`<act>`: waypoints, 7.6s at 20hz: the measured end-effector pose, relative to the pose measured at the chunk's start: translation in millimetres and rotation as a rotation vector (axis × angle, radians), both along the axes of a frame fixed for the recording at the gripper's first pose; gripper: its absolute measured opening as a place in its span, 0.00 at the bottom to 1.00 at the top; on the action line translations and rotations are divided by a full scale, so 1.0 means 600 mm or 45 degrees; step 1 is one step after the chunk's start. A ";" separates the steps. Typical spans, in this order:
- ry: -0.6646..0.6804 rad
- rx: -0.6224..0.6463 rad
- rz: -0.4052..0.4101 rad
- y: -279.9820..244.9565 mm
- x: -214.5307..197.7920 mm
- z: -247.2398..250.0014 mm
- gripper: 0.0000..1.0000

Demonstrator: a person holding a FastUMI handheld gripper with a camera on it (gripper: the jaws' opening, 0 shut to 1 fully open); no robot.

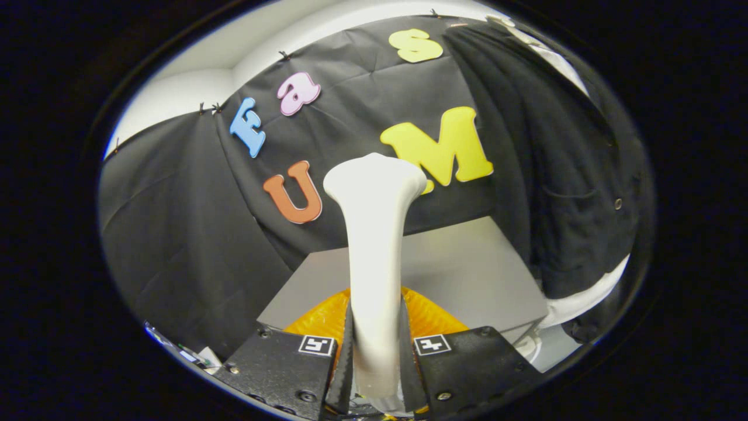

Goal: Iron the clothes twice with a garment steamer, once on the left side and once on the right side.

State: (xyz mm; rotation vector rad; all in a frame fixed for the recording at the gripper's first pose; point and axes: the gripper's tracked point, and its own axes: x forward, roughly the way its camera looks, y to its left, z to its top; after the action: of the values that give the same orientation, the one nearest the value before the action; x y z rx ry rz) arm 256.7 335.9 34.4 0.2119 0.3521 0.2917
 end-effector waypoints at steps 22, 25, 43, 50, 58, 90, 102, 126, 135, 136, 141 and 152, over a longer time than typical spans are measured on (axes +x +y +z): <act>-0.648 -0.089 -0.321 -0.370 -0.058 0.309 0.36; -0.761 -0.096 -0.334 -0.400 -0.031 0.370 0.36; -0.794 -0.168 -0.403 -0.449 0.056 0.369 0.36; -0.672 -0.233 -0.470 -0.439 0.038 0.280 0.36; -0.571 -0.237 -0.532 -0.457 0.024 0.207 0.36; -0.144 -0.354 -0.575 -0.510 -0.005 -0.109 0.37; 0.095 -0.408 -0.569 -0.527 -0.028 -0.244 0.37; 0.255 -0.445 -0.622 -0.529 -0.071 -0.310 0.37; -0.098 -0.284 -0.955 -0.661 -0.167 -0.039 0.36; -0.158 -0.273 -0.986 -0.676 -0.171 0.003 0.37; -0.491 -0.261 -0.993 -0.719 -0.140 0.175 0.36; -0.865 -0.306 -0.809 -0.785 -0.042 0.423 0.36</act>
State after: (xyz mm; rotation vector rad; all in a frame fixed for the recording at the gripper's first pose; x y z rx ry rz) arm 231.4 -134.9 288.1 -0.0261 -0.3581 -0.3107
